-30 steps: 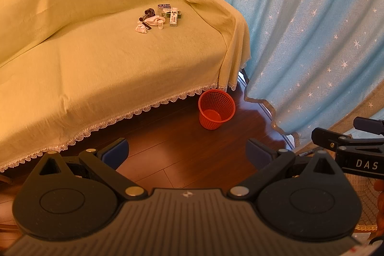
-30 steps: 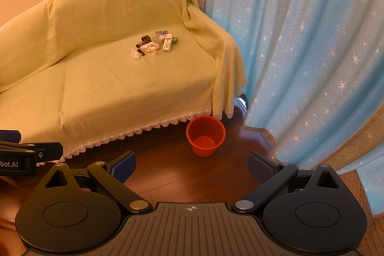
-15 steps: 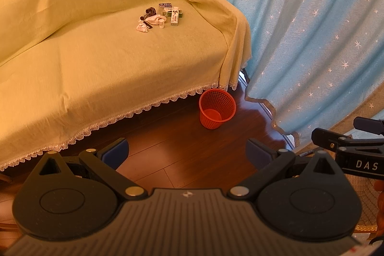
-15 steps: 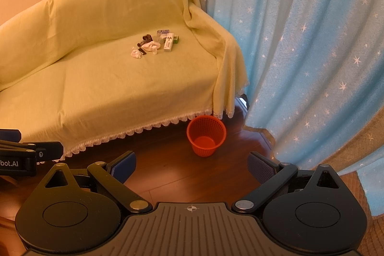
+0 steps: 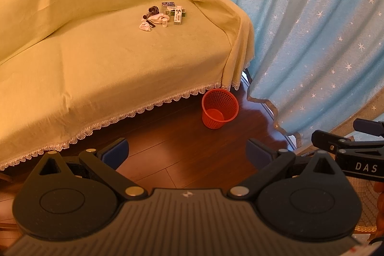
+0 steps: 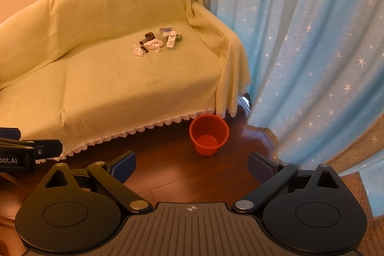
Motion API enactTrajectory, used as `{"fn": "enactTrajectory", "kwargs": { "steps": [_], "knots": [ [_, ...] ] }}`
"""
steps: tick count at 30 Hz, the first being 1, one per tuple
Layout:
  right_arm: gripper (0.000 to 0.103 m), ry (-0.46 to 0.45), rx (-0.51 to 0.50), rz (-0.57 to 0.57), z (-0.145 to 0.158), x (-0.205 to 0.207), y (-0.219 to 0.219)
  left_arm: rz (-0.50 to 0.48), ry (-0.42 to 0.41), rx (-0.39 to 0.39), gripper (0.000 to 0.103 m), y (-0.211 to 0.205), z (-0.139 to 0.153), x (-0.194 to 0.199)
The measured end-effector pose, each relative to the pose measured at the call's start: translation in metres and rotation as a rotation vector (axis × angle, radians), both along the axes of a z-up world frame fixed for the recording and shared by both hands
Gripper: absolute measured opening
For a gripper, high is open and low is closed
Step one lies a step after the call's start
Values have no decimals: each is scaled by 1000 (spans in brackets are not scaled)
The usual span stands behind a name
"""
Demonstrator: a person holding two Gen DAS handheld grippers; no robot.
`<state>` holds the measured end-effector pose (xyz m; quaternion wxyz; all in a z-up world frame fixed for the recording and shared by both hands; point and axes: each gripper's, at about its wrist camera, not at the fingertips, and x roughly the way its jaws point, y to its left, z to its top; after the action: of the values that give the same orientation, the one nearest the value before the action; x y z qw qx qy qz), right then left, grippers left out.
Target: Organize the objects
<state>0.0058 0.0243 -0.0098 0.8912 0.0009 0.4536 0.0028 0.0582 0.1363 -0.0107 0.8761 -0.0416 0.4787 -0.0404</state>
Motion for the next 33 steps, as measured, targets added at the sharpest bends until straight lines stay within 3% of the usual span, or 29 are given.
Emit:
{"fn": "enactTrajectory", "kwargs": {
  "steps": [14,21,28,33],
  "knots": [
    [97,-24,14,30,-1,15,37,-13,13,-34,102,35,-14,19],
    [97,-32,-8,26,-11,25,34,-19,38,-43,102,47,-29,40],
    [97,-41,-34,73,-34,71,9,-14,37,-59,102,41,-48,92],
    [97,-15,-31,157,-76,128,-21,35,37,-53,102,29,-71,148]
  ]
}}
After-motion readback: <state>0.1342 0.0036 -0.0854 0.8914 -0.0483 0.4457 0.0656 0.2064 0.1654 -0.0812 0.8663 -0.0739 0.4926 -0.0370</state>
